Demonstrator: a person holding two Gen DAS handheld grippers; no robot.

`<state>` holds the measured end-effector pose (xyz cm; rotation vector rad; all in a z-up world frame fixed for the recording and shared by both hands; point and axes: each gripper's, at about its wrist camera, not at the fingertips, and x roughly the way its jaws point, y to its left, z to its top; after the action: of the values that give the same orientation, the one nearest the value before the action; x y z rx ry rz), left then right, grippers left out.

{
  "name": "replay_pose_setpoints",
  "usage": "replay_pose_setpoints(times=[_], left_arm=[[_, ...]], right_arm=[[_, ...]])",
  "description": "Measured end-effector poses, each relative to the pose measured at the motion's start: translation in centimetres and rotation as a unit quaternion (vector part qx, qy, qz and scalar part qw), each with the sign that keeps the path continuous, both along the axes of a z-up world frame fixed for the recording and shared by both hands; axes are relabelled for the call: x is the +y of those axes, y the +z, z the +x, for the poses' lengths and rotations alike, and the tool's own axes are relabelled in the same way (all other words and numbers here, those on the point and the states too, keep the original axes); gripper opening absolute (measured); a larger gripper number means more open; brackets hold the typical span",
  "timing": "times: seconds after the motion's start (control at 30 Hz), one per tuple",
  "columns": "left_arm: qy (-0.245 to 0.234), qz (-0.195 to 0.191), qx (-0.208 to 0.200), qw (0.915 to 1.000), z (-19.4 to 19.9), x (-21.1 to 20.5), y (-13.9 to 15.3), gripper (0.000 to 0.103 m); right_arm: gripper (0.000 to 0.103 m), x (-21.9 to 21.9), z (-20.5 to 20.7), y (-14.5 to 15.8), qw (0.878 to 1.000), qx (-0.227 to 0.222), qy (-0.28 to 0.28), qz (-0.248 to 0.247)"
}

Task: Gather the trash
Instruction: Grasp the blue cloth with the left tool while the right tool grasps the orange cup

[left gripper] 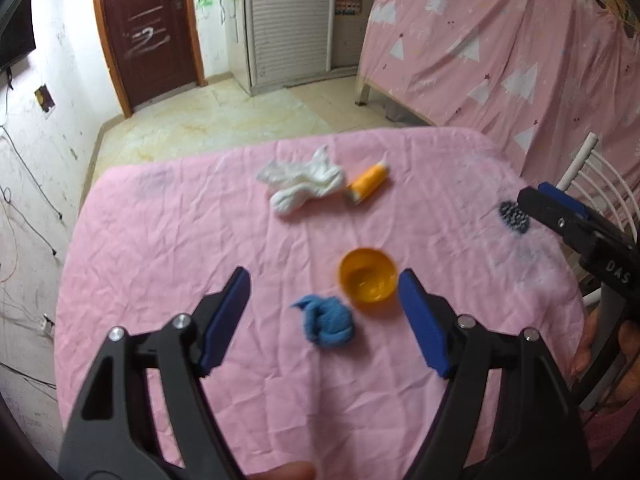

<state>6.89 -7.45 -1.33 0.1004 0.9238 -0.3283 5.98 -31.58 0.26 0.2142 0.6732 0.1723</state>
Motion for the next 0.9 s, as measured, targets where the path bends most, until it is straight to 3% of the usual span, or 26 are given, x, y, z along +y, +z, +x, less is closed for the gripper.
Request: replay_pose_setpoints(times=[0.33,0.63,0.9], left_arm=[[-0.026,0.014,0.016,0.9994,0.3,0.3,-2.6,0.072],[-0.048,0.021,0.033,0.9981,0.2,-0.1,-4.3,0.024],[0.0,0.0,0.025,0.9997,0.1,3.3,-3.4,0.023]], right_arm=[[0.068,5.2,1.8,-0.4,0.999,0.018,0.048,-0.013],[0.068,7.5,2.7,-1.0,0.997,0.034,0.068,-0.02],[0.068,10.5,3.3,-2.0,0.993,0.052,0.104,-0.028]])
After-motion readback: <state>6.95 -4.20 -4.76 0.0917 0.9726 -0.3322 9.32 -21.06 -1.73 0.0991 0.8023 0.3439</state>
